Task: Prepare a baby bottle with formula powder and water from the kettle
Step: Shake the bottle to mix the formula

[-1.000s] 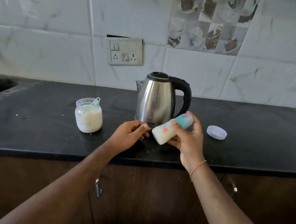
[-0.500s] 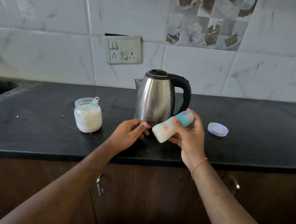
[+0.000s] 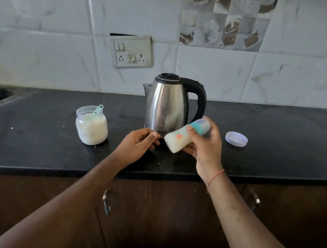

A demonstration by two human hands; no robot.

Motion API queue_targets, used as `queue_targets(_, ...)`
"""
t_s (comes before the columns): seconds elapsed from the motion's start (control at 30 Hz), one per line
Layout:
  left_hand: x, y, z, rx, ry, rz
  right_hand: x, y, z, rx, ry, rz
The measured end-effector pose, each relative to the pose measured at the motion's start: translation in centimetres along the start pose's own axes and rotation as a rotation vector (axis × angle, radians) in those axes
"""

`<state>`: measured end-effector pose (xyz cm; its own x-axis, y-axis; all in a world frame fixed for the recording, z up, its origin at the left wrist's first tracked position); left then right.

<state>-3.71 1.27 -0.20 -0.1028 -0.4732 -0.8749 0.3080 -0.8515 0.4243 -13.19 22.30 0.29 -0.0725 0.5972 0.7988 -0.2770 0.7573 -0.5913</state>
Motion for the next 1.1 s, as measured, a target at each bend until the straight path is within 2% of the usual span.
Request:
queue_targets(0.03,0.0,0.1,0.0,-0.01,-0.003,-0.013,0.6,0.6,-0.1,-0.095,0.106,0.073)
queue_targets(0.1,0.0,0.0,-0.1,-0.017,-0.011,-0.023,1.0,1.4,0.3,-0.173,0.137,0.213)
queue_targets(0.2,0.0,-0.2,-0.2,0.002,-0.005,0.005,0.0,0.1,-0.2,0.033,-0.051,0.067)
queue_targets(0.23,-0.1,-0.1,-0.2,0.002,-0.006,0.01,0.0,0.0,-0.1,0.018,-0.038,0.025)
queue_targets(0.27,-0.1,-0.1,-0.2,-0.002,-0.01,0.009,0.7,0.4,0.0,-0.054,0.061,0.043)
queue_targets(0.33,-0.1,-0.1,-0.2,-0.007,-0.014,-0.007,1.3,1.6,0.3,-0.163,0.148,0.193)
queue_targets(0.37,0.0,-0.1,-0.2,-0.003,-0.013,-0.011,1.2,1.2,0.5,-0.125,0.127,0.153)
queue_targets(0.43,0.3,-0.2,-0.1,0.01,-0.003,-0.005,0.0,0.2,0.0,0.032,-0.087,0.138)
queue_targets(0.47,0.3,-0.1,0.0,0.007,-0.002,-0.011,-0.2,0.0,-0.1,0.032,-0.099,0.088)
queue_targets(0.5,0.3,0.1,0.1,-0.001,-0.006,-0.026,0.1,0.1,0.0,-0.013,-0.006,0.055)
queue_targets(0.53,0.4,0.1,0.2,-0.01,-0.015,-0.047,0.7,0.6,-0.2,-0.094,0.115,0.101)
queue_targets(0.57,0.6,0.1,0.2,-0.012,-0.022,-0.063,0.9,1.2,0.1,-0.148,0.155,0.186)
queue_targets(0.6,0.7,0.0,0.2,-0.008,-0.024,-0.066,1.1,1.2,0.3,-0.149,0.153,0.176)
queue_targets(0.63,0.9,-0.1,0.3,0.001,-0.017,-0.057,1.0,0.4,0.1,-0.082,0.104,0.099)
queue_targets(0.7,1.0,-0.2,0.4,0.011,-0.015,-0.046,-0.1,-0.3,-0.3,0.028,-0.071,0.077)
queue_targets(0.77,0.9,0.0,0.4,-0.007,-0.025,-0.057,0.6,0.2,-0.1,-0.072,0.079,0.043)
queue_targets(0.83,0.8,0.0,0.4,-0.011,-0.03,-0.062,1.0,1.1,0.3,-0.162,0.146,0.16)
queue_targets(0.87,0.9,-0.1,0.3,-0.004,-0.029,-0.057,1.0,0.6,0.3,-0.113,0.13,0.106)
queue_targets(0.93,0.9,-0.2,0.3,0.011,-0.022,-0.056,-0.1,-0.4,-0.1,0.022,-0.025,0.06)
queue_targets(0.97,0.8,-0.1,0.3,0.006,-0.023,-0.064,-0.3,-0.6,0.0,0.006,-0.034,0.031)
queue_targets(1.0,0.7,0.0,0.4,-0.004,-0.029,-0.072,0.2,-0.2,0.1,-0.057,0.061,0.025)
queue_targets(1.07,0.7,0.0,0.3,-0.013,-0.031,-0.086,0.9,1.1,0.3,-0.167,0.162,0.159)
queue_targets(1.1,0.8,-0.1,0.2,-0.008,-0.028,-0.086,0.9,0.9,0.5,-0.134,0.143,0.129)
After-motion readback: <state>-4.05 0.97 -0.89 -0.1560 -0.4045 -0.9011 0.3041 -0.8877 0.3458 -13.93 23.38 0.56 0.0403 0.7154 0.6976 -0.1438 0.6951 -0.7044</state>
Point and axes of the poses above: each hand's wrist, its own z-axis towards the middle knuckle, its own y-axis out of the back of the hand, x = y × z, the point moved 4 cm from there along z, towards the middle knuckle, and after that the axes turned 4 degrees about x, right-handed, at the moved point
